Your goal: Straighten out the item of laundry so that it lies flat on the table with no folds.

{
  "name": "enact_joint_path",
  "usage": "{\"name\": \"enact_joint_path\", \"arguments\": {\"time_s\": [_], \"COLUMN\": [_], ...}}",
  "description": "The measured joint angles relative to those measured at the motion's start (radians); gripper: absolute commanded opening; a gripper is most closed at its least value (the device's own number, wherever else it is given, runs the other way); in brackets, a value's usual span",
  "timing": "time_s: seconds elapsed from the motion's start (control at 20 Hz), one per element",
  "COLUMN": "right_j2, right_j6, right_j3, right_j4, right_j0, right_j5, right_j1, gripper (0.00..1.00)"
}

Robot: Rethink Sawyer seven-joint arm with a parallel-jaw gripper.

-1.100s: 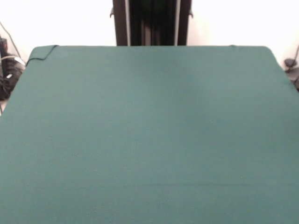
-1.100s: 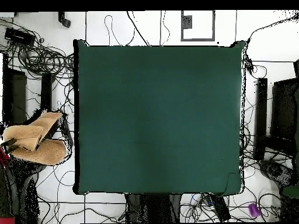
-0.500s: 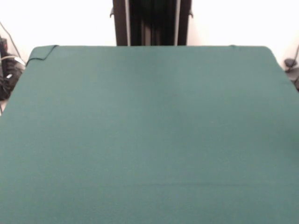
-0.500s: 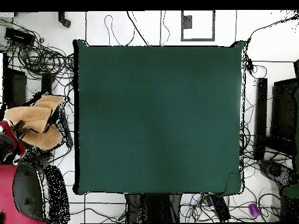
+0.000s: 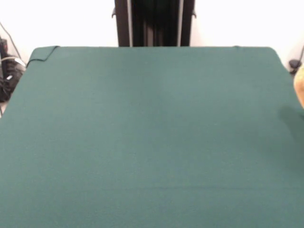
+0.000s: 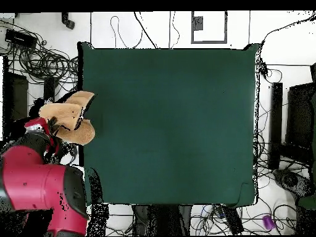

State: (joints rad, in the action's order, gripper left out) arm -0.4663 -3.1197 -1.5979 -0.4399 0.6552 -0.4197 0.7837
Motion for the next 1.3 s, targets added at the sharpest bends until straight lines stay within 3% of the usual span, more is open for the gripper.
{"name": "enact_joint_path", "arguments": {"time_s": [0.6,1.0,1.3], "right_j2": [0.057,0.228,0.286], "right_j6": [0.0,0.0,0.0], "right_j3": [-0.028,-0.11,-0.142], "right_j4": [0.131,0.217,0.303], "right_j0": [-0.036,-0.224,-0.31], "right_j5": [0.006,0.119,0.153], "right_j1": [0.005,0.025,0.03], "gripper": [0.0,0.0,0.0]}}
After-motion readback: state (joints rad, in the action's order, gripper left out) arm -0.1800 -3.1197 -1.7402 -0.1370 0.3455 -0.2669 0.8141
